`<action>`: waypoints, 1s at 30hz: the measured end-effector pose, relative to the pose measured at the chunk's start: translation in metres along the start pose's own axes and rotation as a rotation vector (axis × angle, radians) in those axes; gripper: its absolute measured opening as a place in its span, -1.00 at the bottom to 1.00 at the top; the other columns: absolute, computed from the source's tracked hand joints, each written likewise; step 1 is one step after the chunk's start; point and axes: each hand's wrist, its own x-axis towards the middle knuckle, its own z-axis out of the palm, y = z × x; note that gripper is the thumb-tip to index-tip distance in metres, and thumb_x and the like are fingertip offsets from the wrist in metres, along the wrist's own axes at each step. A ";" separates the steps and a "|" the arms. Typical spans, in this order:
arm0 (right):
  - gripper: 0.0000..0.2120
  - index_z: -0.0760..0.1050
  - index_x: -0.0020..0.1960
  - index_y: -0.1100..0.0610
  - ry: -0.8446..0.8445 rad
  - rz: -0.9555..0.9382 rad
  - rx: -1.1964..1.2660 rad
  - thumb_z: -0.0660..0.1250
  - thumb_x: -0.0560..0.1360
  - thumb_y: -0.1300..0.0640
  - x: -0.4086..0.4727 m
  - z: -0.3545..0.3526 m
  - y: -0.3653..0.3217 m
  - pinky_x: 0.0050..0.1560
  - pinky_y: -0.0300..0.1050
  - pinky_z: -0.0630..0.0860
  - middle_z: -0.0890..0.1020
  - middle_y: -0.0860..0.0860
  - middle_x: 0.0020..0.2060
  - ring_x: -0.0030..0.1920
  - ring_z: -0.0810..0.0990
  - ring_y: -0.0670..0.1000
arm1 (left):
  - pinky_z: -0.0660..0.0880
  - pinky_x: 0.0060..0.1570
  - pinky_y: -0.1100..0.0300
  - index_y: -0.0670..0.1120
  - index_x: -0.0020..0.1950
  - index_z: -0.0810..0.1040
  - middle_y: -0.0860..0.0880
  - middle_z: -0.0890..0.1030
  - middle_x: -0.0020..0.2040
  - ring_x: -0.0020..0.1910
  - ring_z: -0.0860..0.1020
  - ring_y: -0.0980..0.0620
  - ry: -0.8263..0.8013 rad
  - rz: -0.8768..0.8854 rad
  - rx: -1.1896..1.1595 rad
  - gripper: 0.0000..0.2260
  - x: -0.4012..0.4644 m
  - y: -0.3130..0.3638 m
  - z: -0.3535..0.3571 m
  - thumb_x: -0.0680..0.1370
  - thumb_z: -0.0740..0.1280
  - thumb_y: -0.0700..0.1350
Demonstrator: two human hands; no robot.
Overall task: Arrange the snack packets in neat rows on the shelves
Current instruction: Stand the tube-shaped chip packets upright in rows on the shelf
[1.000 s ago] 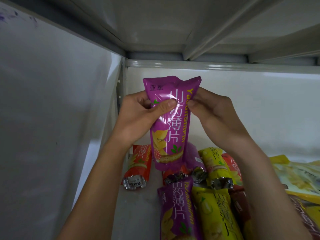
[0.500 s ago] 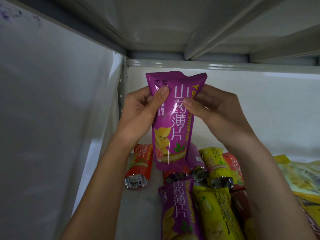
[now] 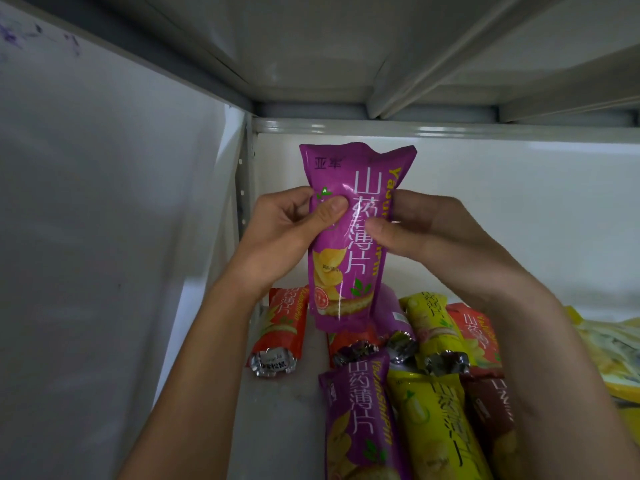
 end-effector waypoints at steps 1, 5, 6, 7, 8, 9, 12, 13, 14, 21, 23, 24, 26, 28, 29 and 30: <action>-0.73 0.65 0.26 0.16 0.004 -0.005 -0.009 0.43 0.57 0.24 0.000 -0.001 0.001 0.03 -0.27 0.64 0.76 -0.01 0.08 0.08 0.74 -0.06 | 0.66 0.00 0.17 -0.19 0.18 0.67 -0.09 0.77 0.02 0.01 0.75 -0.04 -0.002 -0.006 0.005 -0.70 0.000 -0.001 -0.001 0.55 0.39 -0.03; -0.75 0.67 0.20 0.20 0.084 -0.010 0.021 0.46 0.54 0.31 0.001 -0.005 0.004 -0.08 -0.29 0.64 0.78 -0.01 -0.03 -0.01 0.77 -0.05 | 0.64 0.17 0.06 -0.16 0.21 0.67 -0.11 0.75 0.10 0.12 0.72 -0.07 -0.096 -0.107 -0.010 -0.59 -0.001 -0.002 0.000 0.51 0.39 0.09; -0.75 0.67 0.20 0.20 0.091 -0.005 0.017 0.46 0.53 0.29 0.001 -0.005 0.004 -0.08 -0.28 0.64 0.78 -0.02 -0.03 -0.01 0.77 -0.05 | 0.64 0.20 0.03 -0.14 0.22 0.67 -0.10 0.75 0.12 0.14 0.72 -0.07 -0.132 -0.140 -0.012 -0.59 -0.001 -0.002 0.001 0.49 0.40 0.10; -0.75 0.67 0.20 0.19 0.095 0.001 0.013 0.47 0.53 0.27 0.002 -0.005 0.004 -0.07 -0.27 0.65 0.78 -0.01 -0.03 -0.01 0.77 -0.05 | 0.63 0.20 0.02 -0.12 0.22 0.67 -0.09 0.75 0.13 0.15 0.72 -0.08 -0.159 -0.162 -0.006 -0.60 -0.002 -0.002 0.000 0.48 0.41 0.09; -0.75 0.67 0.20 0.17 0.095 0.008 0.015 0.48 0.52 0.24 0.002 -0.005 0.004 -0.05 -0.23 0.67 0.78 -0.01 -0.02 0.00 0.77 -0.04 | 0.64 0.20 0.00 -0.10 0.20 0.68 -0.08 0.75 0.13 0.14 0.72 -0.08 -0.169 -0.170 0.006 -0.62 -0.002 -0.001 0.000 0.48 0.43 0.07; -0.73 0.67 0.21 0.15 0.086 0.023 0.022 0.49 0.51 0.19 0.003 -0.005 0.004 0.00 -0.18 0.68 0.78 -0.01 0.00 0.02 0.76 -0.03 | 0.64 0.19 -0.01 -0.10 0.19 0.68 -0.08 0.76 0.11 0.13 0.73 -0.08 -0.160 -0.165 0.021 -0.64 -0.002 -0.001 0.000 0.48 0.44 0.06; -0.58 0.66 0.27 0.10 -0.019 0.089 -0.010 0.50 0.43 0.02 0.001 -0.006 0.004 0.17 -0.10 0.65 0.76 -0.03 0.09 0.11 0.74 -0.04 | 0.68 0.10 0.04 -0.12 0.15 0.69 -0.08 0.77 0.05 0.05 0.75 -0.08 -0.093 -0.135 0.038 -0.68 -0.002 0.001 -0.001 0.49 0.44 0.03; -0.55 0.65 0.28 0.09 -0.062 0.106 -0.042 0.51 0.41 0.01 0.001 -0.005 0.004 0.18 -0.11 0.64 0.76 -0.04 0.10 0.12 0.74 -0.05 | 0.68 0.05 0.09 -0.12 0.13 0.70 -0.07 0.77 0.03 0.02 0.75 -0.06 -0.074 -0.125 0.033 -0.70 -0.002 0.002 0.000 0.49 0.43 0.02; -0.57 0.66 0.27 0.09 -0.086 0.110 -0.059 0.52 0.42 0.04 0.000 -0.003 0.004 0.15 -0.14 0.64 0.76 -0.04 0.09 0.10 0.74 -0.06 | 0.68 0.01 0.12 -0.11 0.12 0.70 -0.07 0.77 0.02 0.00 0.75 -0.05 -0.059 -0.122 0.028 -0.71 -0.002 0.003 0.000 0.49 0.43 0.03; -0.69 0.69 0.20 0.13 0.021 0.081 -0.002 0.55 0.46 0.22 0.003 0.002 0.005 -0.09 -0.21 0.69 0.78 -0.03 -0.02 -0.03 0.77 -0.04 | 0.64 0.17 0.07 -0.08 0.19 0.68 -0.05 0.76 0.11 0.12 0.73 -0.03 -0.151 -0.243 0.006 -0.57 -0.003 0.005 -0.002 0.44 0.41 0.15; -0.64 0.67 0.24 0.09 -0.012 0.086 -0.019 0.55 0.45 0.17 0.002 0.001 0.005 0.03 -0.13 0.69 0.77 -0.05 0.04 0.03 0.76 -0.05 | 0.66 0.10 0.12 -0.08 0.16 0.69 -0.04 0.77 0.07 0.08 0.74 -0.02 -0.140 -0.233 0.025 -0.62 -0.004 0.006 -0.001 0.44 0.42 0.11; -0.61 0.67 0.26 0.07 -0.041 0.092 -0.031 0.55 0.44 0.13 0.002 0.001 0.005 0.09 -0.09 0.68 0.77 -0.06 0.06 0.05 0.76 -0.05 | 0.67 0.05 0.14 -0.08 0.13 0.70 -0.05 0.77 0.04 0.05 0.75 -0.02 -0.118 -0.222 0.033 -0.65 -0.004 0.006 -0.001 0.45 0.42 0.10; -0.55 0.67 0.25 0.05 -0.085 0.108 -0.047 0.57 0.37 0.07 0.001 0.002 0.005 0.16 -0.03 0.66 0.77 -0.07 0.07 0.06 0.76 -0.03 | 0.68 -0.01 0.15 -0.10 0.10 0.71 -0.06 0.78 0.01 0.00 0.75 -0.03 -0.069 -0.204 0.032 -0.68 -0.003 0.006 0.000 0.48 0.42 0.08; -0.57 0.68 0.23 0.06 -0.075 0.099 -0.068 0.60 0.37 0.12 0.001 0.004 0.006 0.16 0.02 0.67 0.77 -0.07 0.05 0.05 0.76 -0.02 | 0.67 -0.02 0.16 -0.12 0.12 0.70 -0.06 0.78 0.01 -0.01 0.75 -0.03 -0.038 -0.195 0.029 -0.65 -0.003 0.006 0.000 0.48 0.41 0.10; -0.60 0.69 0.22 0.07 -0.053 0.085 -0.080 0.60 0.40 0.16 0.002 0.005 0.006 0.15 0.03 0.68 0.77 -0.07 0.04 0.03 0.76 -0.02 | 0.67 0.00 0.16 -0.12 0.14 0.70 -0.06 0.77 0.03 0.01 0.75 -0.02 -0.041 -0.196 0.024 -0.61 -0.002 0.006 0.000 0.47 0.41 0.12; -0.63 0.69 0.20 0.07 -0.027 0.072 -0.093 0.60 0.41 0.18 0.002 0.006 0.006 0.12 0.01 0.68 0.78 -0.07 0.02 0.02 0.77 -0.03 | 0.67 0.03 0.16 -0.13 0.17 0.69 -0.05 0.77 0.05 0.04 0.75 -0.02 -0.057 -0.207 0.010 -0.58 -0.002 0.008 -0.001 0.46 0.41 0.14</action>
